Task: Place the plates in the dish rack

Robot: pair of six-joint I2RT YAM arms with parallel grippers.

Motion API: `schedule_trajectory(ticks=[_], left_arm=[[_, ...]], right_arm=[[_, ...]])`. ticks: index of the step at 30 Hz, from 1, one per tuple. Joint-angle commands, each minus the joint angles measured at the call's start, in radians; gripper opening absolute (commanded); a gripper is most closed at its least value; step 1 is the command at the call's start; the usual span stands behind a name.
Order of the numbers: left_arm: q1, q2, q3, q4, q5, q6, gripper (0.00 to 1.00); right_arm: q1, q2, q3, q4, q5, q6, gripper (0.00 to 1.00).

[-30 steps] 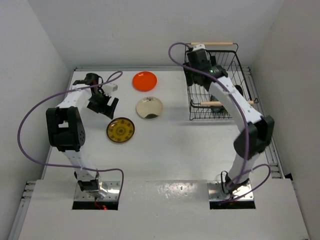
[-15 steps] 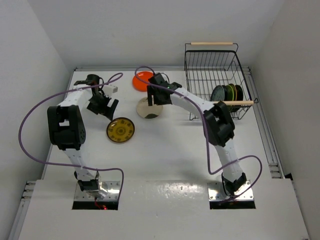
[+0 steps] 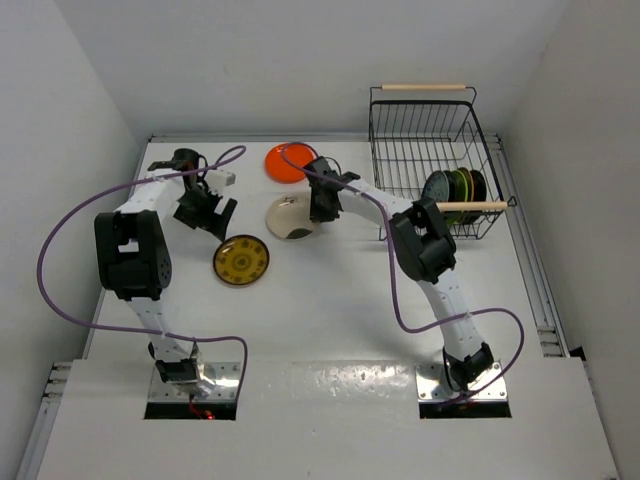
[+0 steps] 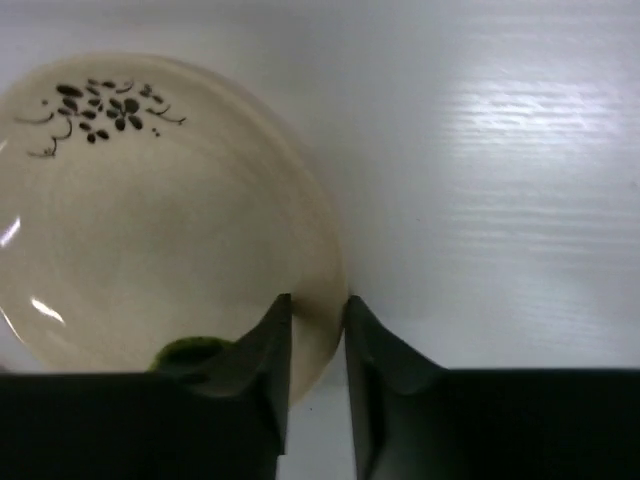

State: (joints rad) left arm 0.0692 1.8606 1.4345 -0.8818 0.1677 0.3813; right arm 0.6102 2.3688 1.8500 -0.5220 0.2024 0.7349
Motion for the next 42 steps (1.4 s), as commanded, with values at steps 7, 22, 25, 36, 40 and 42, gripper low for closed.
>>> schedule_trajectory(ticks=[7, 22, 25, 36, 40, 42], left_arm=[[0.012, -0.041, 0.001, 0.0, 0.0, 0.007, 1.0], [0.012, -0.041, 0.02, 0.0, -0.01, -0.002, 1.0], [0.012, -0.041, 0.02, 0.0, -0.01, -0.002, 1.0], [0.012, -0.041, 0.02, 0.0, -0.01, -0.002, 1.0], [0.012, -0.041, 0.02, 0.0, -0.01, -0.002, 1.0], [0.012, -0.041, 0.01, 0.0, -0.01, -0.002, 1.0]], right_arm=[[-0.03, -0.084, -0.079, 0.04, -0.015, -0.049, 0.0], [-0.052, -0.603, 0.104, 0.004, 0.533, -0.783, 0.0], [-0.116, -0.596, 0.092, -0.021, 0.728, -0.9, 0.0], [-0.286, -0.517, -0.101, -0.179, 0.74, -0.835, 0.0], [-0.285, -0.502, -0.169, -0.159, 0.646, -0.778, 0.0], [-0.282, -0.474, -0.179, -0.148, 0.643, -0.772, 0.0]])
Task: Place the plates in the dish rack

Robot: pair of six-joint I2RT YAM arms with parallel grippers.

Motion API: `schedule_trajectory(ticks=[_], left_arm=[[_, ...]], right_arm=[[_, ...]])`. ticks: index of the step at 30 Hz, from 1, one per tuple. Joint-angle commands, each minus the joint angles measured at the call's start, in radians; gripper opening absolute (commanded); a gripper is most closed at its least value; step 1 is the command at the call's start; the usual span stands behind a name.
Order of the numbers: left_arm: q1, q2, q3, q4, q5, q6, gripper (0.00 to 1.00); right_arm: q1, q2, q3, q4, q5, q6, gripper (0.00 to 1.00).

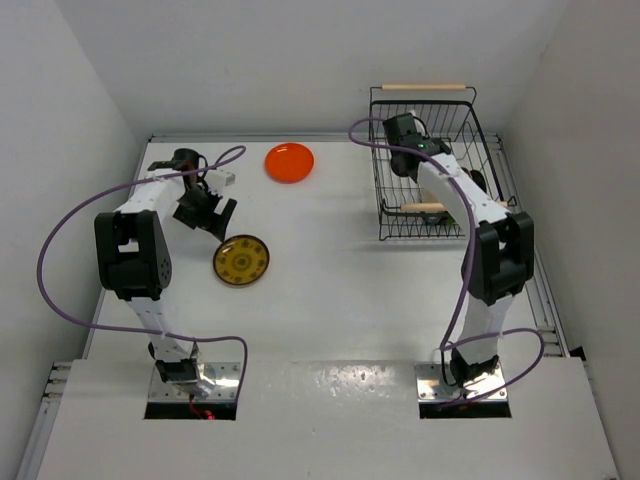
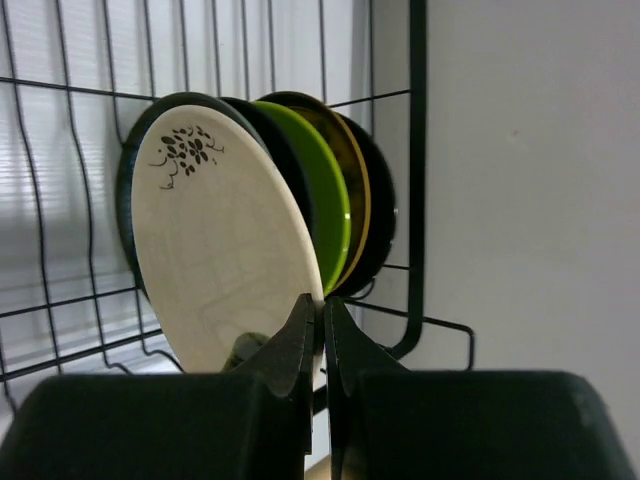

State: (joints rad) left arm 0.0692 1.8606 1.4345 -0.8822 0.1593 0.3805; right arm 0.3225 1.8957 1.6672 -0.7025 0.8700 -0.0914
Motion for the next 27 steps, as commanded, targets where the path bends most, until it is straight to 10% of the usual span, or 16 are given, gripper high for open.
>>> schedule_trajectory(ticks=[1, 16, 22, 27], left_arm=[[0.012, -0.041, 0.01, 0.0, -0.001, -0.002, 1.0], [0.012, -0.032, 0.01, 0.0, 0.022, 0.011, 1.0], [0.012, -0.014, -0.04, -0.021, 0.088, 0.086, 1.0], [0.012, 0.028, -0.063, -0.021, 0.054, 0.095, 1.0]], right_arm=[[0.004, 0.008, -0.007, 0.04, -0.014, 0.052, 0.0], [-0.011, 0.181, 0.058, -0.008, -0.068, 0.12, 0.03], [-0.017, 0.143, 0.12, -0.045, -0.109, 0.134, 0.62], [-0.008, 0.069, 0.21, -0.063, -0.137, 0.124, 0.91]])
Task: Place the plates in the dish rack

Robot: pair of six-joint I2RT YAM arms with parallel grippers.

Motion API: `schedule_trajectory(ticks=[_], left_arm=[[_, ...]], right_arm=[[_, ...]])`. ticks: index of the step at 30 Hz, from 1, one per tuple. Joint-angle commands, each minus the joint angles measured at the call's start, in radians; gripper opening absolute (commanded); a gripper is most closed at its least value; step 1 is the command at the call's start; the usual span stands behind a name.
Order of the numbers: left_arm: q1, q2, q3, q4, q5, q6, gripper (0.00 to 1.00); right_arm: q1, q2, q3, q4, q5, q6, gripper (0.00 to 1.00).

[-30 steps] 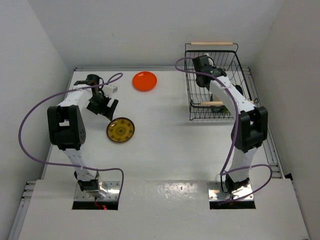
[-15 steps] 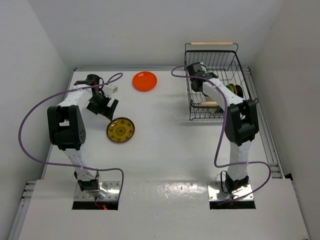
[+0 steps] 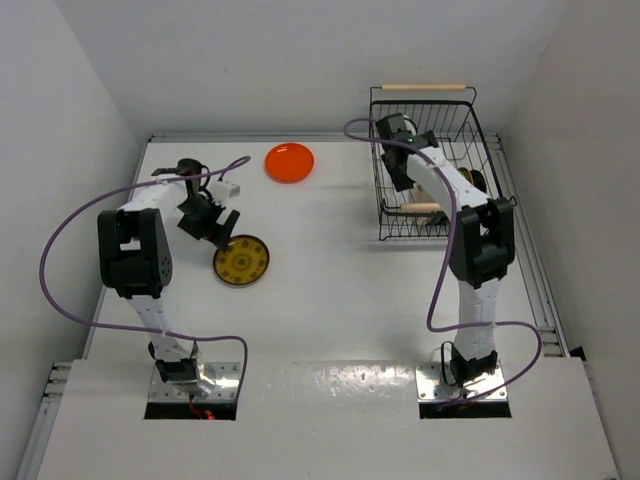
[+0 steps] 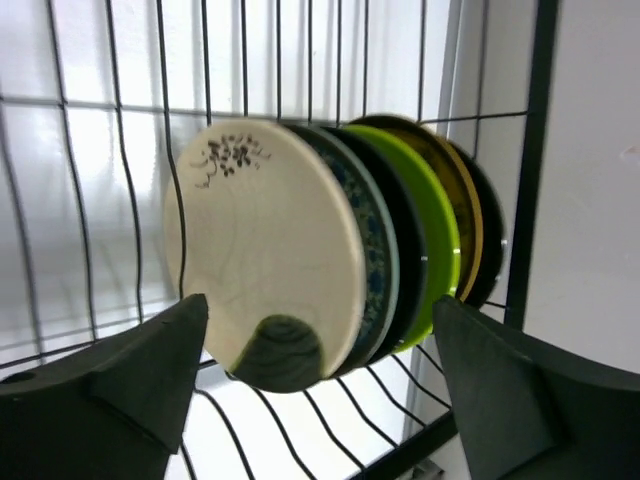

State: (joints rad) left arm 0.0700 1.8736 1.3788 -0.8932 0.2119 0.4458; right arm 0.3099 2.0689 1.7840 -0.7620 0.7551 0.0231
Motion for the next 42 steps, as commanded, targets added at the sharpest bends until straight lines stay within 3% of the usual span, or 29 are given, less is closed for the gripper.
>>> schedule_trajectory(ticks=[1, 3, 6, 7, 9, 11, 12, 15, 18, 23, 30, 34, 42], left_arm=[[0.011, 0.028, -0.007, -0.01, 0.001, 0.021, 1.0], [0.011, 0.038, -0.007, -0.01, 0.001, 0.021, 1.0], [0.011, 0.038, 0.002, -0.001, 0.001, -0.002, 1.0], [0.011, 0.047, 0.002, -0.001, 0.001, -0.002, 1.0], [0.021, 0.047, 0.016, -0.001, -0.02, -0.022, 1.0], [0.021, 0.047, 0.045, -0.001, -0.032, -0.033, 1.0], [0.03, 0.038, 0.045, -0.001, -0.032, -0.044, 1.0], [0.03, 0.009, 0.069, 0.02, -0.042, -0.062, 1.0], [0.03, -0.034, 0.069, 0.04, -0.051, -0.071, 1.0], [0.039, -0.057, 0.069, 0.051, -0.071, -0.081, 1.0], [0.039, -0.057, 0.06, 0.051, -0.071, -0.081, 1.0], [0.039, -0.057, 0.06, 0.051, -0.071, -0.081, 1.0], [0.039, -0.057, 0.06, 0.051, -0.062, -0.081, 1.0]], right_arm=[[0.015, -0.14, 0.107, -0.011, -0.026, 0.029, 0.93], [0.053, -0.189, 0.126, -0.01, -0.062, 0.07, 1.0], [0.133, -0.302, 0.065, 0.065, -0.196, 0.168, 1.0], [0.155, -0.323, -0.046, 0.176, -0.352, 0.204, 1.0], [0.228, -0.368, -0.125, 0.263, -0.478, 0.271, 0.95], [0.282, -0.334, -0.225, 0.427, -0.723, 0.365, 0.85], [0.316, -0.282, -0.228, 0.478, -0.752, 0.394, 0.8], [0.38, -0.129, -0.097, 0.469, -0.955, 0.495, 0.75], [0.42, 0.051, 0.032, 0.434, -1.017, 0.584, 0.81], [0.44, 0.22, 0.055, 0.49, -1.04, 0.656, 0.75], [0.466, 0.344, 0.037, 0.498, -1.152, 0.684, 0.46], [0.48, 0.358, -0.001, 0.512, -1.156, 0.696, 0.24], [0.48, 0.402, 0.034, 0.478, -1.132, 0.692, 0.24]])
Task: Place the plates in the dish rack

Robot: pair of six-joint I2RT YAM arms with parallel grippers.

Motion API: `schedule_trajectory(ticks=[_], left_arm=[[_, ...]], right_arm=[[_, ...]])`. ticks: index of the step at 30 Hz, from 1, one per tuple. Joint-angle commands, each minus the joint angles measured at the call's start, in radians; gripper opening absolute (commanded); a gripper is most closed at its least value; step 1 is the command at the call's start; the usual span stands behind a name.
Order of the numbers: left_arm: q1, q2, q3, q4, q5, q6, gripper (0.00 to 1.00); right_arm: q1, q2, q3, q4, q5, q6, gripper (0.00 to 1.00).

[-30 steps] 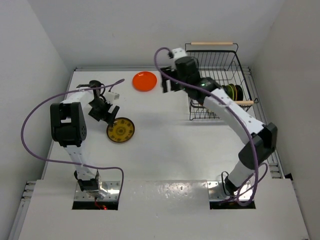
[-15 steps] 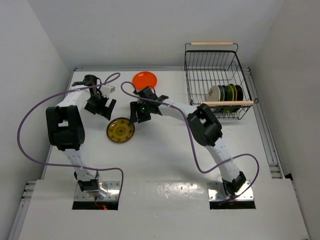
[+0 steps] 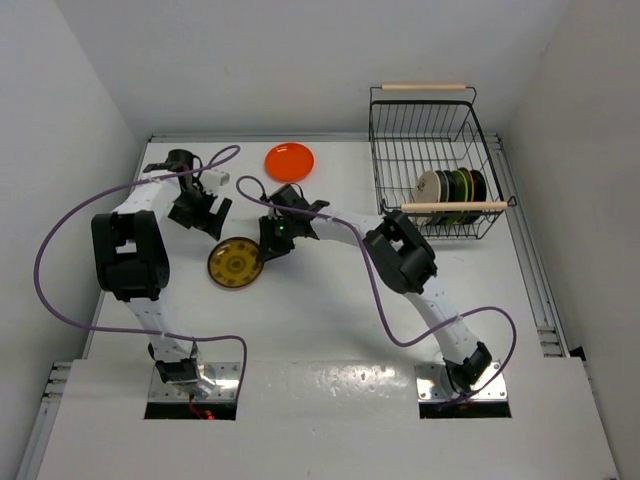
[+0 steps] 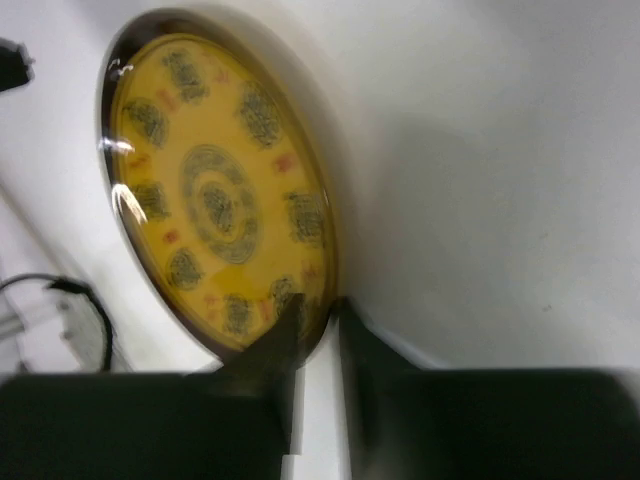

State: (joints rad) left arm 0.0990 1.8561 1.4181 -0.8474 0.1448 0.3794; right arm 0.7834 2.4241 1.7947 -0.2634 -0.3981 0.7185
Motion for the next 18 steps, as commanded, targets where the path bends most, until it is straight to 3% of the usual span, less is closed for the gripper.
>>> schedule_trajectory(ticks=[1, 2, 7, 13, 14, 18], left_arm=[[0.01, -0.04, 0.021, 0.005, 0.006, -0.014, 1.0], [0.01, -0.04, 0.012, 0.005, 0.006, -0.014, 1.0], [0.01, -0.049, 0.012, 0.005, -0.016, -0.014, 1.0], [0.031, -0.08, 0.076, 0.014, -0.031, -0.04, 1.0], [0.031, -0.08, 0.085, 0.014, -0.031, -0.051, 1.0], [0.031, -0.08, 0.11, 0.024, -0.031, -0.062, 1.0]], right_arm=[[0.005, 0.053, 0.025, -0.019, 0.016, -0.002, 0.08], [0.004, 0.053, 0.023, -0.02, 0.013, -0.002, 0.0], [-0.006, -0.06, 0.019, -0.049, 0.076, -0.081, 0.0], [-0.053, -0.406, 0.149, -0.2, 0.505, -0.302, 0.0], [-0.067, -0.43, 0.208, -0.256, 0.663, -0.408, 0.0], [-0.146, -0.56, 0.25, -0.341, 1.015, -0.591, 0.0]])
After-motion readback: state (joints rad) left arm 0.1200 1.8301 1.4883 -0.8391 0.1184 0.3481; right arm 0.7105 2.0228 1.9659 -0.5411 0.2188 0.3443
